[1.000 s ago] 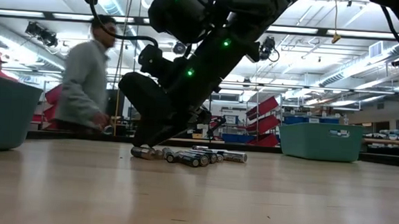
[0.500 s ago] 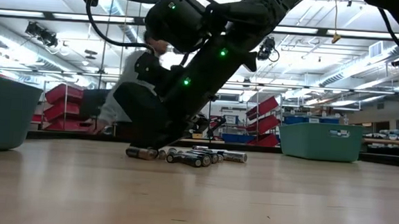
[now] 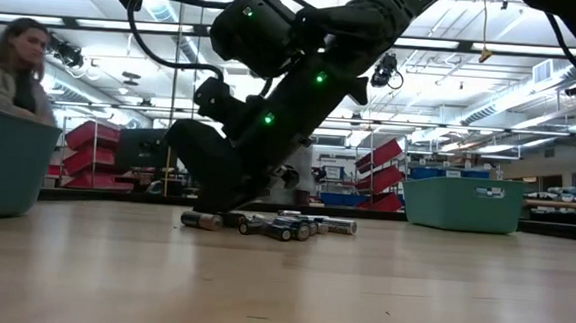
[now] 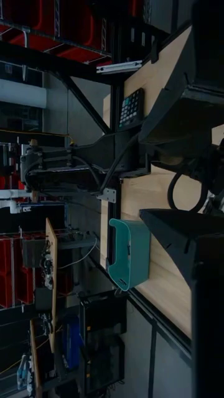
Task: Sort batteries
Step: Put the black battery into the green bin
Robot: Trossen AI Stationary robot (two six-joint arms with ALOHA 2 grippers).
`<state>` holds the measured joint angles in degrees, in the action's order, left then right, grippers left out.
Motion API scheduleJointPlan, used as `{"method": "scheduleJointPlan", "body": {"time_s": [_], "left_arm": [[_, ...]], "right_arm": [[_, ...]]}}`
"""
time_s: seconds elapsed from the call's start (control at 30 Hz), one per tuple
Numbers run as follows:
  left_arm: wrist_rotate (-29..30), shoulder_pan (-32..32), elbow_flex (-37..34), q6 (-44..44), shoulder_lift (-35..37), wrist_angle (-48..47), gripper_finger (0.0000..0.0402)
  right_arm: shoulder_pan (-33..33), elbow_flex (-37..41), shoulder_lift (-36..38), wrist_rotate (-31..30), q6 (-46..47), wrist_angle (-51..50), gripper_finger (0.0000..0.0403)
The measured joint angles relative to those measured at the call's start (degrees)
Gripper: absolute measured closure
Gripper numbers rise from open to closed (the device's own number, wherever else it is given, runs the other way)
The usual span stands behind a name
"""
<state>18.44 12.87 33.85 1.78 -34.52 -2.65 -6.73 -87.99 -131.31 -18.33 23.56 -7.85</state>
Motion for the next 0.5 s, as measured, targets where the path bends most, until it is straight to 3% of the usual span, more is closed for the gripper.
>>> {"method": "scheduleJointPlan", "body": {"time_s": [0.5], "left_arm": [[0.0,0.01,0.0,0.32,0.0,-0.27,0.022]], "right_arm": [[0.22,0.35,2.32,1.51,-1.27,1.48,0.0403]]}}
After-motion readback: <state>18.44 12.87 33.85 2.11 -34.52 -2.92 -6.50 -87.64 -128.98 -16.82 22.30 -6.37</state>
